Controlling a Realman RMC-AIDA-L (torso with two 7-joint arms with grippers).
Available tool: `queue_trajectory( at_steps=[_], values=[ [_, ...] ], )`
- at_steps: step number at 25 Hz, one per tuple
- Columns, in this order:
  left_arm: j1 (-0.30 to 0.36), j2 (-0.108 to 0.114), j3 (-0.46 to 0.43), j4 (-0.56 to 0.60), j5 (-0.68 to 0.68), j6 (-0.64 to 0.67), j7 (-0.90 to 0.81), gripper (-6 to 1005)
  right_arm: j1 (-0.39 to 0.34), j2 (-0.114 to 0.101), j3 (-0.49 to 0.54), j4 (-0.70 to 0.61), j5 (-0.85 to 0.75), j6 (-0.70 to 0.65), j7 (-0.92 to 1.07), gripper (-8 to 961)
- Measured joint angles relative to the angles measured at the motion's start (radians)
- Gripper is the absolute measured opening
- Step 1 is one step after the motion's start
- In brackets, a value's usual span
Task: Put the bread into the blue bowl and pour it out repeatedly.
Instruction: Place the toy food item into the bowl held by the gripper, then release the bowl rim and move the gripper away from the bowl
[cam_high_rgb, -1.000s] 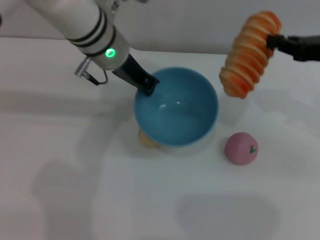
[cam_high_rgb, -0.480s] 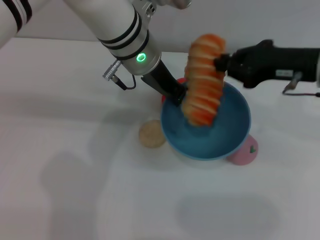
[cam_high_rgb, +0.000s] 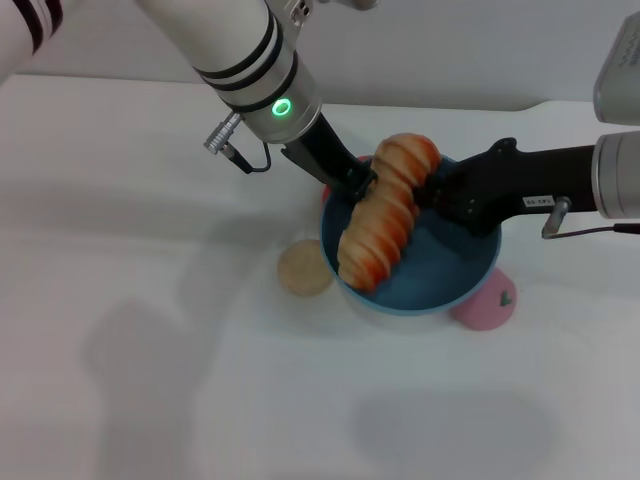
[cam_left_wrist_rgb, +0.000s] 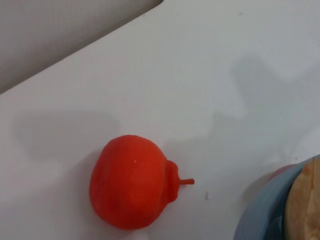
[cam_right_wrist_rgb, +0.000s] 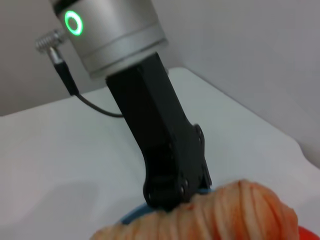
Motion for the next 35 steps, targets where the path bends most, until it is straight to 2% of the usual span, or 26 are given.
queue_trajectory(
  at_steps=[3,8,19,22,31,35],
  values=[
    [-0.001,0.001,0.0,-0.001,0.002,0.001,-0.001,12,-0.009,0.0,0.008,-0.013,-0.003,-0.003,0.006,56],
    [-0.009,0.001,-0.002,-0.002,0.009,0.005,-0.001,13,-0.036,0.001,0.009,-0.062,-0.001,-0.005,0.016,142],
    [-0.015,0.001,-0.003,-0.003,0.017,0.019,-0.01,12,-0.124,0.0,0.031,-0.158,0.021,-0.041,0.084,244],
    [-0.015,0.001,-0.003,-0.002,0.017,0.02,-0.01,12,-0.161,0.0,0.048,-0.182,0.075,-0.041,0.079,430],
    [-0.017,0.001,0.008,-0.007,0.017,0.035,-0.023,13,-0.22,0.002,0.131,-0.199,0.151,-0.038,0.067,430],
    [-0.013,0.001,0.009,-0.018,0.017,0.069,-0.025,13,-0.244,0.002,0.182,-0.172,0.235,-0.032,0.009,431]
  ],
)
